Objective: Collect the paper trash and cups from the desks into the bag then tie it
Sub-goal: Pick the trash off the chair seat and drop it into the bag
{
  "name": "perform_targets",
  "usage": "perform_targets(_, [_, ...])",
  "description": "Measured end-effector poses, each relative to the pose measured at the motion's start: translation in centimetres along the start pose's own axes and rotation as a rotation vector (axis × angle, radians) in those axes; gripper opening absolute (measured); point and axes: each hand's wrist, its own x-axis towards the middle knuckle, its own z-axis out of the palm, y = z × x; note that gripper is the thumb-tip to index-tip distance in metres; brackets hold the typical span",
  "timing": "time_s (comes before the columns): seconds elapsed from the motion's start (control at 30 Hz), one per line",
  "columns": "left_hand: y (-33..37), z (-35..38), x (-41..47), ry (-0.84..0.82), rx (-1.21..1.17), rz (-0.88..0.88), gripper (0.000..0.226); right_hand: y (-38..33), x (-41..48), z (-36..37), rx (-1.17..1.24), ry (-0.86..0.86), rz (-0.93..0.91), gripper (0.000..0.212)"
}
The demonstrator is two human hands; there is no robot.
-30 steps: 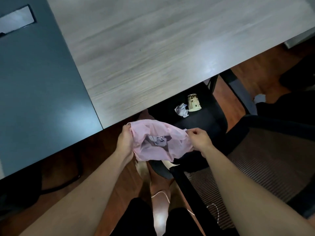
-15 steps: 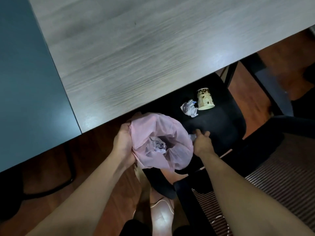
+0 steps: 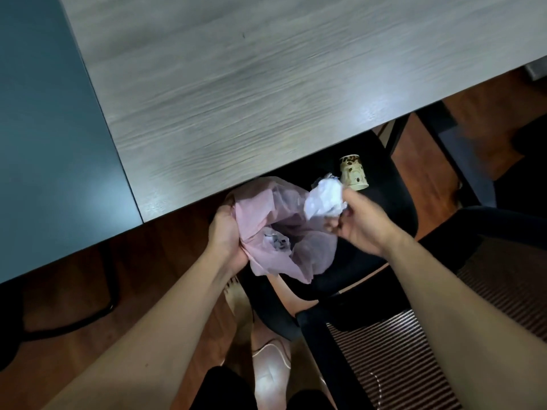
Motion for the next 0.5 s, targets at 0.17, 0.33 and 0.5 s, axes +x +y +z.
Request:
perform_targets(0.17, [0.2,1.6,-1.0,-0.113,-0.025,-0.034,0.052,4.0,0.9,3.0,-0.609,-0.006,0.009,0.018])
perform_targets(0.33, [-0.2,1.9,-1.2,-0.158,-0.014,-0.024,0.041,8.9,2.8,5.4,-1.011,0.262,-0.146,0.015])
perform_targets(0.5, [-0.7,1.7,-0.6,-0.131,-0.017,-0.006,0.042,9.8,2.7,5.8,-1.051,0.176,-0.158,0.028])
